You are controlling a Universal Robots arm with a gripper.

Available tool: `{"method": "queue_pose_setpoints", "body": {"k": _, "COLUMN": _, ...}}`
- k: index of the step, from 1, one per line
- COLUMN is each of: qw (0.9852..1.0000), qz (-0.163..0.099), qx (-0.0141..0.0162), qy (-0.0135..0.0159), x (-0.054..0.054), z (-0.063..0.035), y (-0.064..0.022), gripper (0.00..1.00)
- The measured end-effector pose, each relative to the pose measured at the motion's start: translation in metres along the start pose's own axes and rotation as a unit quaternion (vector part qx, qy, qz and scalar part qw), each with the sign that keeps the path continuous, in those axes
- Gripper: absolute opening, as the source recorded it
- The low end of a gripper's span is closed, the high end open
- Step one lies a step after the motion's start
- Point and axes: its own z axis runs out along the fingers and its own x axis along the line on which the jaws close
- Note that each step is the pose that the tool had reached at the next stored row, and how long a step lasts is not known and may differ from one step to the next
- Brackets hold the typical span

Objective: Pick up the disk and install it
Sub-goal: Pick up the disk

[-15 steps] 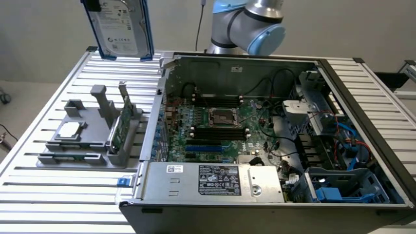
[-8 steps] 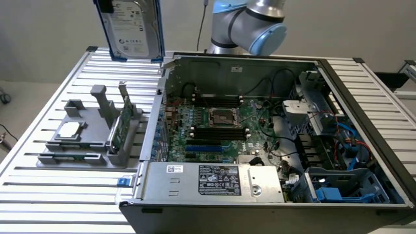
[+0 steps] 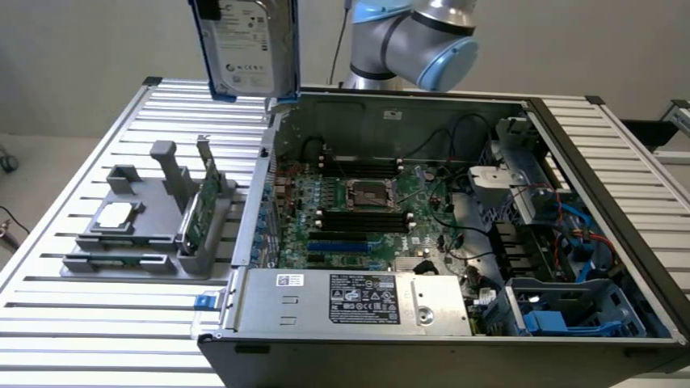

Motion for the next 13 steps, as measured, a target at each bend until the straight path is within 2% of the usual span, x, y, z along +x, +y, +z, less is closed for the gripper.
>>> {"method": "queue_pose_setpoints", "body": {"k": 13, "qw": 1.0, "qz": 0.0, "qx": -0.0015, "qy": 0.0, "x": 0.008, "z": -0.0069, "y": -0.0589, "gripper": 0.33}}
